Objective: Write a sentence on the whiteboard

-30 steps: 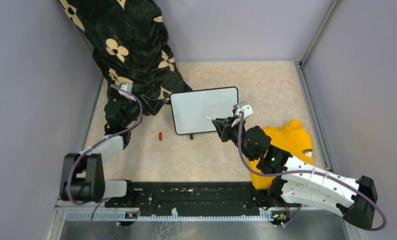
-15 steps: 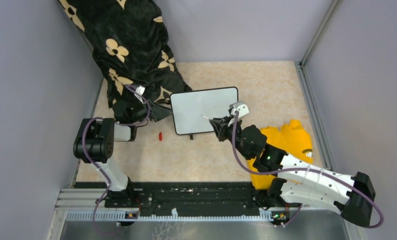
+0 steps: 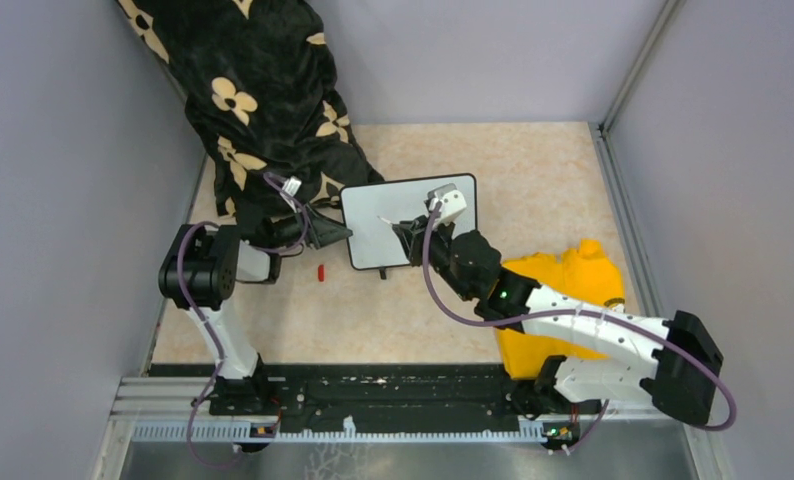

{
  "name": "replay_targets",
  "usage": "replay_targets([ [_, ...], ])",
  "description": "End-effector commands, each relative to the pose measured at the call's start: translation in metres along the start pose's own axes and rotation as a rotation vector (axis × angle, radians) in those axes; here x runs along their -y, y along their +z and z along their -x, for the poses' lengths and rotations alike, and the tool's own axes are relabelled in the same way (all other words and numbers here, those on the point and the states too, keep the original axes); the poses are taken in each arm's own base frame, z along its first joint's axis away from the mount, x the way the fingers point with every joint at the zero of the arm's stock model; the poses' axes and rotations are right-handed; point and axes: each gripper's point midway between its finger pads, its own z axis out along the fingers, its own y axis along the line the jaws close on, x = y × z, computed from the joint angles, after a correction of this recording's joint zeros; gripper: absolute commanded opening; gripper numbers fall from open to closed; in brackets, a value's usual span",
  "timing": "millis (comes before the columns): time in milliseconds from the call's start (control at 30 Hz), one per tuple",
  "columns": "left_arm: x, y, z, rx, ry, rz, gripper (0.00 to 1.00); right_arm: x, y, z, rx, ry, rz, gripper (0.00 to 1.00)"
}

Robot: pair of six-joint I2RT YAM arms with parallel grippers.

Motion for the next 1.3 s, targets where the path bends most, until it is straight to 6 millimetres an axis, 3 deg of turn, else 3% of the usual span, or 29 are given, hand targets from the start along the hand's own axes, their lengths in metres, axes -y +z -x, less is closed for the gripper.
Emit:
replay_targets([
  [0,0.005,0.005,-0.002,-0.022,0.079,-0.049,0.61,-0.022,0.014,0.043,0.105,0.041,0.050,0.00],
  [633,-0.007,0.011,-0.021,-0.061,0.059,-0.040,0.30,-0.030,0.031,0.026,0.064,0.012,0.063,0.00],
  [1267,-0.011,0.011,-0.025,-0.057,0.063,-0.033,0.10,-0.026,0.050,0.014,0.097,-0.132,-0.048,0.00],
])
